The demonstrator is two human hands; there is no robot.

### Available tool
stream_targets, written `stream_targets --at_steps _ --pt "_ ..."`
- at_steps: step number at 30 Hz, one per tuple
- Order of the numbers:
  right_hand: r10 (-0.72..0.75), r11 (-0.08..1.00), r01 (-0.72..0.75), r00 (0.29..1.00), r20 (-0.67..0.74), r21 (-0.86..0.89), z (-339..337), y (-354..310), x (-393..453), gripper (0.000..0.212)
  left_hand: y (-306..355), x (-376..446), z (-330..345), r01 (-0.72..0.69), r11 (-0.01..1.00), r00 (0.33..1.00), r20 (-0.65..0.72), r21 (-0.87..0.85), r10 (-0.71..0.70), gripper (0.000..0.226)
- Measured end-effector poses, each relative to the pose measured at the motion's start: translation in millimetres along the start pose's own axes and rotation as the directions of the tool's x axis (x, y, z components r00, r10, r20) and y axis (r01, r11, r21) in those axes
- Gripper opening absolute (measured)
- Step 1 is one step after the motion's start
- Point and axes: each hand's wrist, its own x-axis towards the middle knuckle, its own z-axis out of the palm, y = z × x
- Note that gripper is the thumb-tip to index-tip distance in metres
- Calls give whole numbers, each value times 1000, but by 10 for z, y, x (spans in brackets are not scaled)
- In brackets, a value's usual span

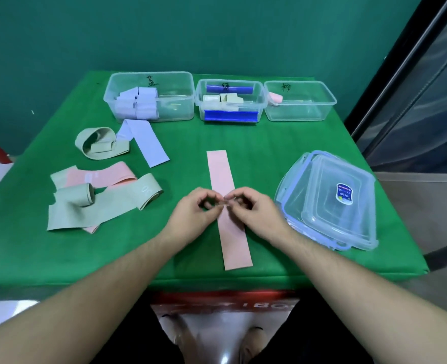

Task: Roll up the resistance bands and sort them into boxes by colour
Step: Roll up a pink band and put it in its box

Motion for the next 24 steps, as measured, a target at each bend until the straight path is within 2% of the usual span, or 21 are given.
stream_targets --at_steps 5,9,13,15,19,21,24 --pt "-176 970 191 979 105 -148 -80 131 -476 18 -76 -446 27 -145 985 986 92 92 137 16" --pt "-276 915 310 948 160 -259 -176 229 -728 28 -121 -672 45 -302 942 946 167 149 277 30" --pt "-300 870 374 919 258 -320 -274 278 -859 37 -164 -796 87 -341 888 935 206 309 288 40" --pt "-264 896 332 932 249 -294 -286 278 -848 28 -164 -805 102 -333 871 941 186 360 283 38" --pt "-184 951 216 970 158 -220 -221 274 -792 7 -137 -799 123 -289 911 957 89 292 275 16" --pt "-120 977 138 986 113 -165 -203 251 -772 8 -129 -791 143 -260 923 965 54 284 255 6" --pt "-46 995 50 998 49 -86 -163 201 -741 7 -126 -789 168 -215 939 974 -5 267 225 15"
